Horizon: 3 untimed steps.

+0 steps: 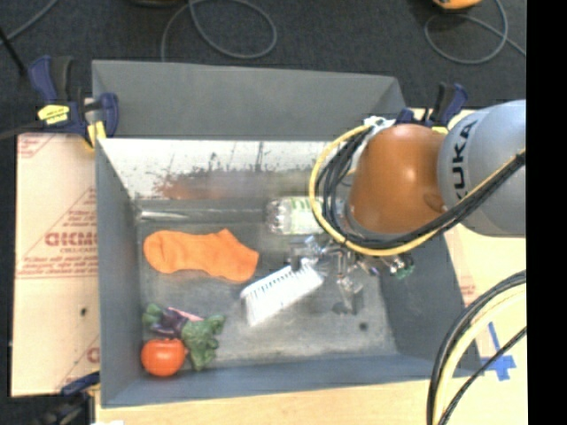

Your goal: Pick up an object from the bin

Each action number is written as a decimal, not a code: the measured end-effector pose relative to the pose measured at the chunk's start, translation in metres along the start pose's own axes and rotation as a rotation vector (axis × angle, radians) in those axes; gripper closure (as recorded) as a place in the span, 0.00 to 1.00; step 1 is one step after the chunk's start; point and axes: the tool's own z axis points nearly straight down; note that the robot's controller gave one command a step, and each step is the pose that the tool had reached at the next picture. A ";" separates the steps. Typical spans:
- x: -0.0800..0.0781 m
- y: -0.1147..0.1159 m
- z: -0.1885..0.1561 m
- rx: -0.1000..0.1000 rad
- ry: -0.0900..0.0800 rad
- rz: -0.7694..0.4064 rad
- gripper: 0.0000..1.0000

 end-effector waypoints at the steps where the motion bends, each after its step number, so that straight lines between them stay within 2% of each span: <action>1: -0.008 -0.003 0.017 0.000 0.001 0.175 0.00; 2: -0.017 0.001 0.026 0.002 0.000 0.119 0.00; 3: -0.043 0.042 0.057 0.004 -0.005 0.284 1.00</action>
Offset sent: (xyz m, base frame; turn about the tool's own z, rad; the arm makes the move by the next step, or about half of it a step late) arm 0.0262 0.0495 -0.0526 -0.6462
